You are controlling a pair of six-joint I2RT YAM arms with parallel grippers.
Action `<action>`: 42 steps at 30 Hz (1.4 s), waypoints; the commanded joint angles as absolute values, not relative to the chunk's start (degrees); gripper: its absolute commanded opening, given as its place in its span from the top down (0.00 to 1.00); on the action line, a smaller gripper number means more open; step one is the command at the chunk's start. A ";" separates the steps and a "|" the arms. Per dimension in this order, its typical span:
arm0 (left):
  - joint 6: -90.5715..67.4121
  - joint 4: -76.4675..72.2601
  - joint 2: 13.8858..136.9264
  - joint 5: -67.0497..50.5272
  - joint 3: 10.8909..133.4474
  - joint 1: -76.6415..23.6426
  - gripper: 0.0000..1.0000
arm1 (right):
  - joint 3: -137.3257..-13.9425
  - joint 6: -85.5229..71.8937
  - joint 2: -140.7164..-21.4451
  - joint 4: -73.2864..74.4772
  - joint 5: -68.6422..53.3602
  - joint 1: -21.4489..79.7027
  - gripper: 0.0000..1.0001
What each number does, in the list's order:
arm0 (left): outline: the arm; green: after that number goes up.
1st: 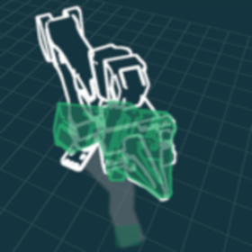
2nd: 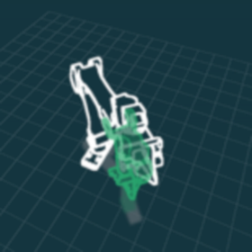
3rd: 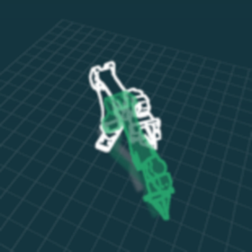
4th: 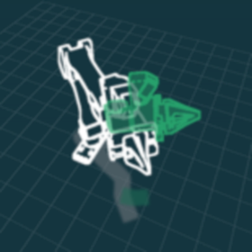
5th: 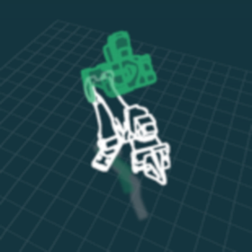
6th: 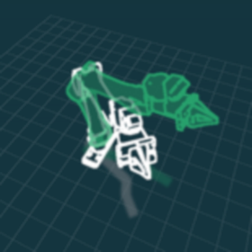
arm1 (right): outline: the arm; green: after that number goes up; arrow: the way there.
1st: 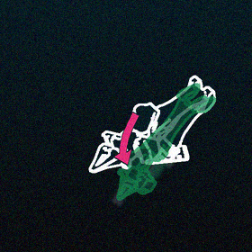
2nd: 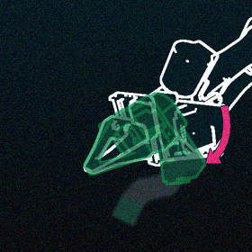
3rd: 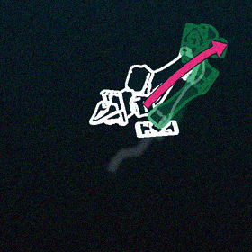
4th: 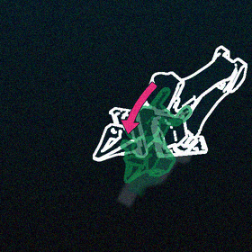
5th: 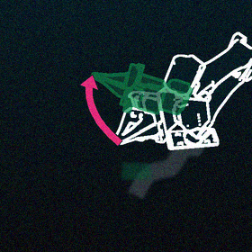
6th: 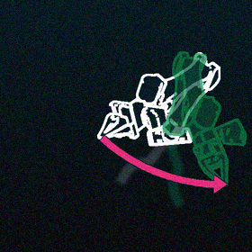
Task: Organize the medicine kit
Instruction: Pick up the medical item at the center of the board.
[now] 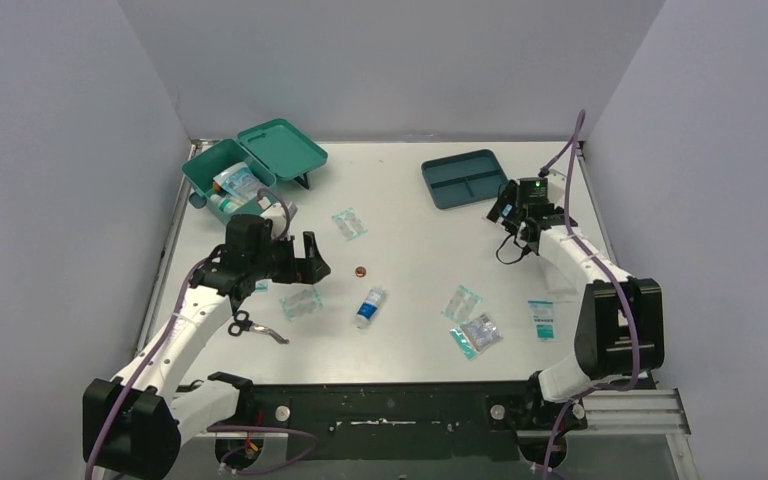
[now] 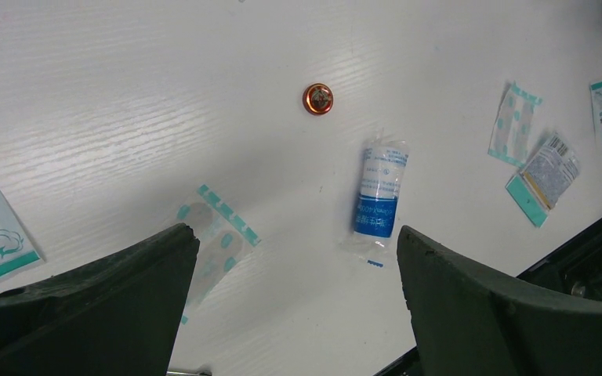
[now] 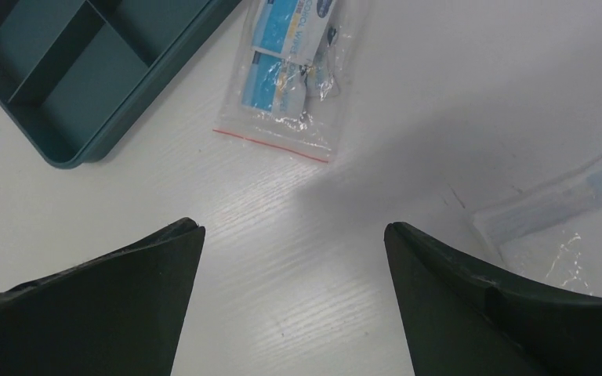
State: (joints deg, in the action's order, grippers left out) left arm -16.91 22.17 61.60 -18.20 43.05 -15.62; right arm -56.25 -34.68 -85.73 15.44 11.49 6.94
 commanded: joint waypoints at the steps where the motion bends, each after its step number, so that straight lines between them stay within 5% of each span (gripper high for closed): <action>1: -15.82 17.56 59.58 -18.54 43.66 -15.56 0.03 | -60.49 -33.06 -90.04 9.72 5.97 3.20 0.14; 9: -15.38 17.98 58.74 -18.90 43.43 -15.64 0.03 | -64.09 -34.93 -96.78 6.38 3.51 0.19 0.35; 22: -15.41 18.36 59.25 -19.23 44.05 -15.81 0.03 | -69.11 -35.17 -104.32 8.11 5.70 -2.01 0.27; 42: -15.05 18.70 58.46 -18.90 44.12 -16.08 0.03 | -69.77 -34.81 -111.05 5.75 -2.20 -4.48 0.49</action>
